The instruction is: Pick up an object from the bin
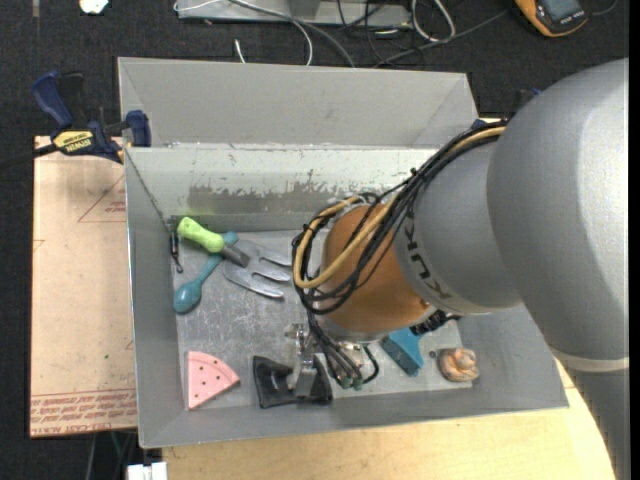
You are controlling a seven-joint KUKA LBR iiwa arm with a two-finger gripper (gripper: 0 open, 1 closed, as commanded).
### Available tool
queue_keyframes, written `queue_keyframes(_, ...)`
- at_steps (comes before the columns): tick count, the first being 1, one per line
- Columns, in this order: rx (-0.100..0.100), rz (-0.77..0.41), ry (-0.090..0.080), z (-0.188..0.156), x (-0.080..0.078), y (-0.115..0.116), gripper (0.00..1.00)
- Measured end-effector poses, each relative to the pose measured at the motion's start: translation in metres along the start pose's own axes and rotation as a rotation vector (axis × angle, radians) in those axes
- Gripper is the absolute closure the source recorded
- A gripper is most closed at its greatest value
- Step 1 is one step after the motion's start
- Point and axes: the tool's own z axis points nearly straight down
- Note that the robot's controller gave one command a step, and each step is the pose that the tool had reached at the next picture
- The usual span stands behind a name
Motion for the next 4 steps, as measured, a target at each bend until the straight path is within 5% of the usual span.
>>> queue_keyframes(4, -0.003, 0.000, -0.002, -0.070, -0.001, 0.001, 1.00)
